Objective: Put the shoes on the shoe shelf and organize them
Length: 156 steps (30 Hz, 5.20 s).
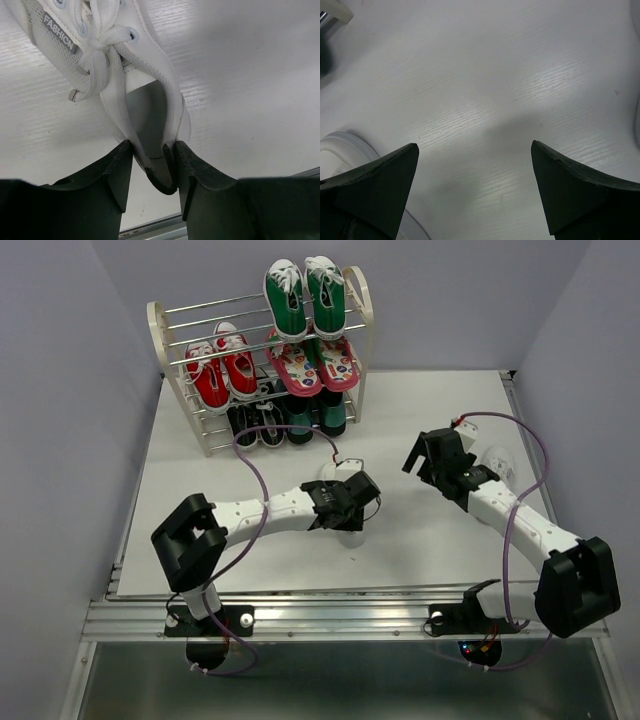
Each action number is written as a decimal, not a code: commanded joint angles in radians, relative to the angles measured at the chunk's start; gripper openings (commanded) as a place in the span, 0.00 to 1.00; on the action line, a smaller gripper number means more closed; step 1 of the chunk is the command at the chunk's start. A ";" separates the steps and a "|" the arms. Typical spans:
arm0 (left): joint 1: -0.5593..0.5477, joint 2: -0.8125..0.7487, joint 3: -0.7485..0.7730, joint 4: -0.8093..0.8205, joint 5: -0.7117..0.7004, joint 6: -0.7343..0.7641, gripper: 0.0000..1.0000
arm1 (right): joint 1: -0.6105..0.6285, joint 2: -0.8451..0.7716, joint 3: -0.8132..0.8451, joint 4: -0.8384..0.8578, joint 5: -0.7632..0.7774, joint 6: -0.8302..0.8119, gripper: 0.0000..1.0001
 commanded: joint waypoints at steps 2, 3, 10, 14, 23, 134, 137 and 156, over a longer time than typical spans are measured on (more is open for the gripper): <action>-0.052 -0.155 0.040 -0.120 -0.232 0.056 0.00 | -0.009 -0.056 -0.004 0.006 0.092 -0.038 1.00; -0.053 -0.171 0.043 -0.144 -0.258 0.054 0.00 | -0.009 -0.059 -0.005 0.006 0.105 -0.040 1.00; -0.053 -0.179 0.019 -0.255 -0.299 0.019 0.00 | -0.009 -0.079 -0.013 0.007 0.123 -0.049 1.00; -0.052 -0.163 -0.009 -0.244 -0.265 0.031 0.00 | -0.009 -0.069 -0.010 0.007 0.122 -0.055 1.00; -0.047 -0.144 -0.050 -0.188 -0.138 0.025 0.62 | -0.009 -0.036 -0.002 0.006 0.100 -0.067 1.00; 0.792 -0.498 0.519 0.107 0.284 0.461 0.99 | -0.489 0.015 0.030 -0.194 0.010 -0.072 1.00; 0.706 -0.530 0.406 0.144 0.241 0.418 0.99 | -0.515 0.102 0.036 -0.148 0.000 -0.076 1.00; 0.553 -0.699 -0.263 0.273 0.330 0.272 0.99 | -0.093 0.052 0.001 -0.030 -0.337 -0.045 0.01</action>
